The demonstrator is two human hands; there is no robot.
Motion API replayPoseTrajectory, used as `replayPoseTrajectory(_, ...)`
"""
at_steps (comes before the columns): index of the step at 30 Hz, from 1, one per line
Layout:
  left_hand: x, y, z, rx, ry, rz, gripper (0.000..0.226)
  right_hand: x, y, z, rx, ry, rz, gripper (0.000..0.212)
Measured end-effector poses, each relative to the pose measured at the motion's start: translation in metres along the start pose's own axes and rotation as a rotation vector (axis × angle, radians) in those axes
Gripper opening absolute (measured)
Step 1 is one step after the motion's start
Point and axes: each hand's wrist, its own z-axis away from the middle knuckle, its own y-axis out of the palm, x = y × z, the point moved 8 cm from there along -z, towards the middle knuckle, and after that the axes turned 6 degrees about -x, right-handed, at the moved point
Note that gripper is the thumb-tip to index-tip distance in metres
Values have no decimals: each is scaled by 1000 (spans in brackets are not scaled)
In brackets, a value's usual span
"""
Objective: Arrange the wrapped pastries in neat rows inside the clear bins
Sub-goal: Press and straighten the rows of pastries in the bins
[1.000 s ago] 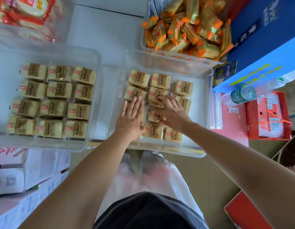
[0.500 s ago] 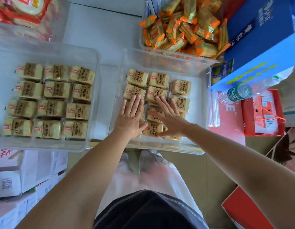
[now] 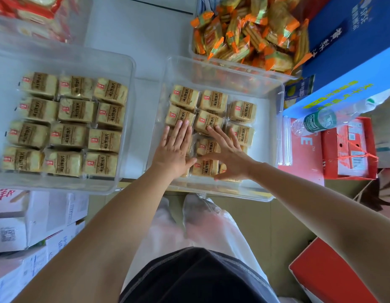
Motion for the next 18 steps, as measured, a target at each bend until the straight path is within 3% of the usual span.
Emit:
replayPoseTrajectory(5, 0, 0, -1, -16, -1, -3, 88, 0, -4, 2, -63, 5, 31, 50)
replayPoseTrajectory(18, -1, -3, -2, -49, 26, 6, 89, -4, -10, -7, 37, -2, -17, 36)
